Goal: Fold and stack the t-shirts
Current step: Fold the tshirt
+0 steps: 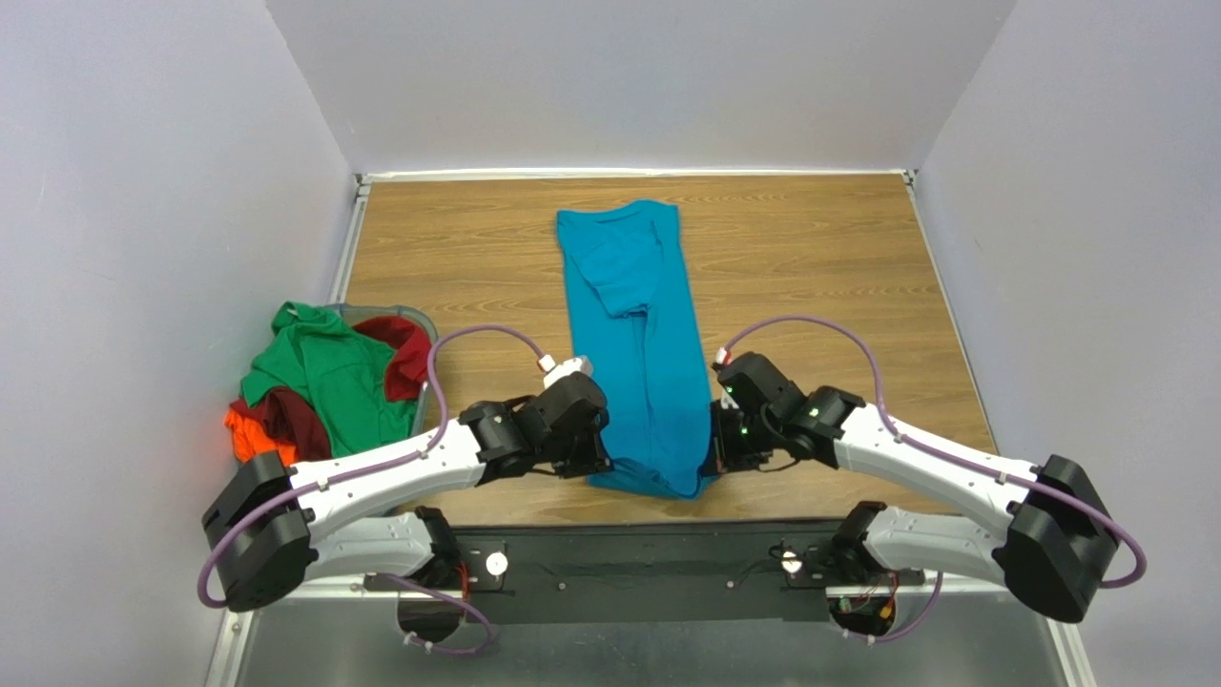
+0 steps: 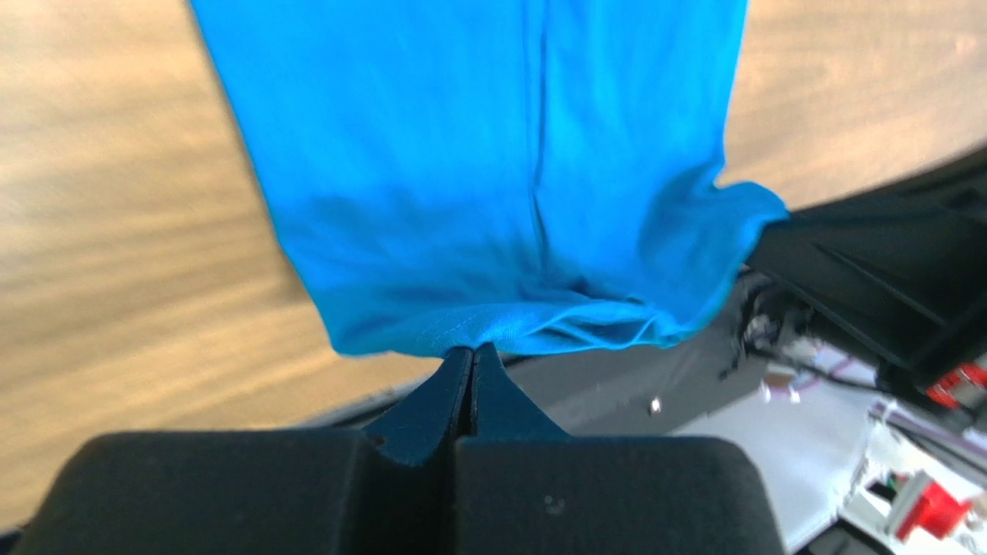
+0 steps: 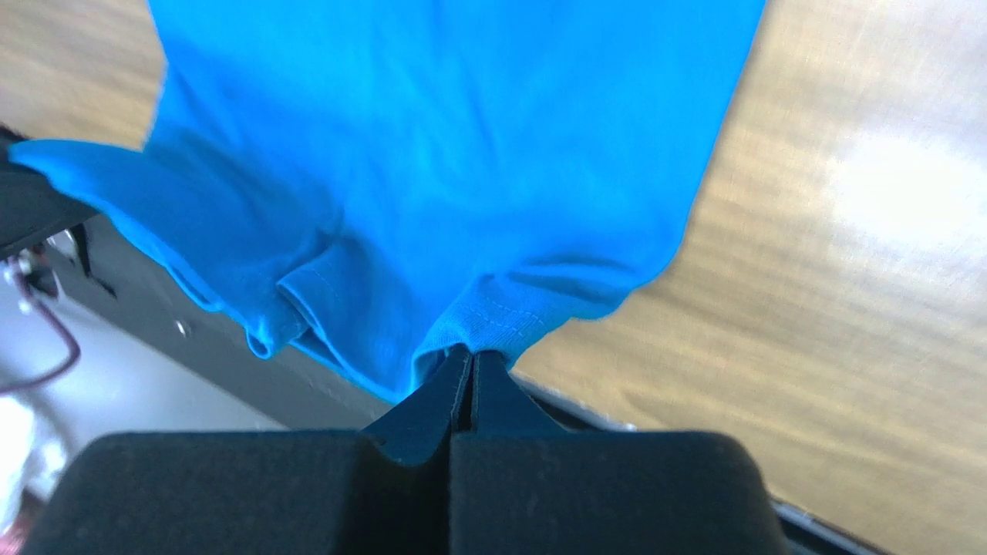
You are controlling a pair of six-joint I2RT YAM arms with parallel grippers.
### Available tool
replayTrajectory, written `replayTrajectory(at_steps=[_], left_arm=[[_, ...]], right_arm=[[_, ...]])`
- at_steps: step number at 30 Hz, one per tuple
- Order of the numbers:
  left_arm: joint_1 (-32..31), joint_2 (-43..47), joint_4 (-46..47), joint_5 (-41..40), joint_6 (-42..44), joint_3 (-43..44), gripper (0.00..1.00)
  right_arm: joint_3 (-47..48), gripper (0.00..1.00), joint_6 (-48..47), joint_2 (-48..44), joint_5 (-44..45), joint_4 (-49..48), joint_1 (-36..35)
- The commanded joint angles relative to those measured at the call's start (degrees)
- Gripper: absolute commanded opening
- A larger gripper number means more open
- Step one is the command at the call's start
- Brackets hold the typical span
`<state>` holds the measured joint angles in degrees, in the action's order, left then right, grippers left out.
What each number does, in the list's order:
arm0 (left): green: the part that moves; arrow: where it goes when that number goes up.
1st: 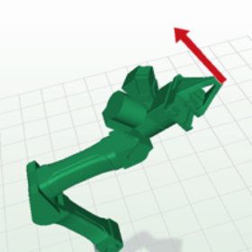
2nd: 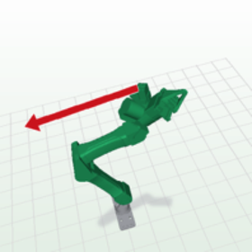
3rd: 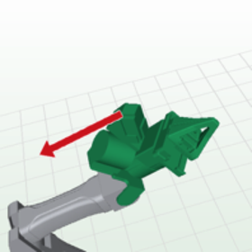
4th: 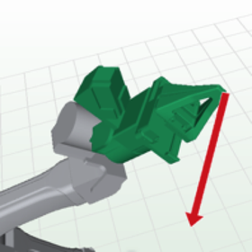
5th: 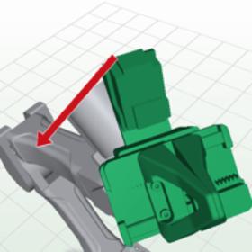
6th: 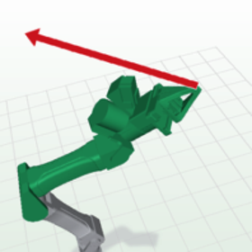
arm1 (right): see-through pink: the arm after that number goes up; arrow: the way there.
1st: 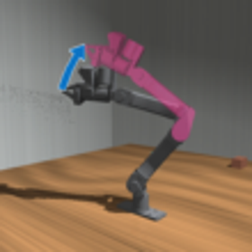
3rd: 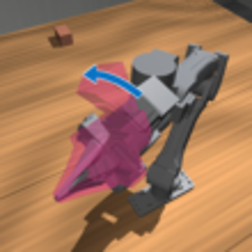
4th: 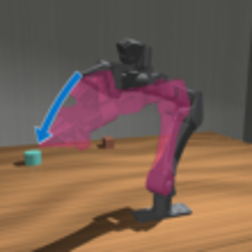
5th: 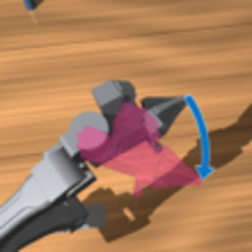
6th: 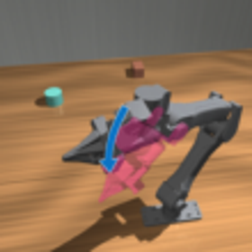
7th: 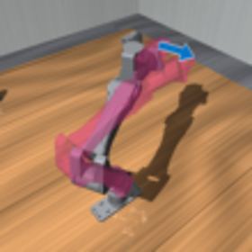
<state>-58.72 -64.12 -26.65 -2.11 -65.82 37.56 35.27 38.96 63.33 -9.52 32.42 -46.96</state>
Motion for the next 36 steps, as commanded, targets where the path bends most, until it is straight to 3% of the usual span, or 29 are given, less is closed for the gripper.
replayTrajectory(at_steps=[1,26,36], left_arm=[[3.42,-1.62,0.11,-1.05,5.35,1.63,0.00],[14.33,-6.37,1.60,-8.70,16.16,11.56,0.00],[18.20,-11.02,4.24,-12.22,21.17,17.63,0.00]], right_arm=[[4.54,0.01,-2.92,2.75,7.05,-2.01,-0.41],[21.42,0.01,-8.46,16.47,28.14,-7.72,2.04],[27.40,0.01,-11.98,22.88,30.00,-9.40,4.94]])
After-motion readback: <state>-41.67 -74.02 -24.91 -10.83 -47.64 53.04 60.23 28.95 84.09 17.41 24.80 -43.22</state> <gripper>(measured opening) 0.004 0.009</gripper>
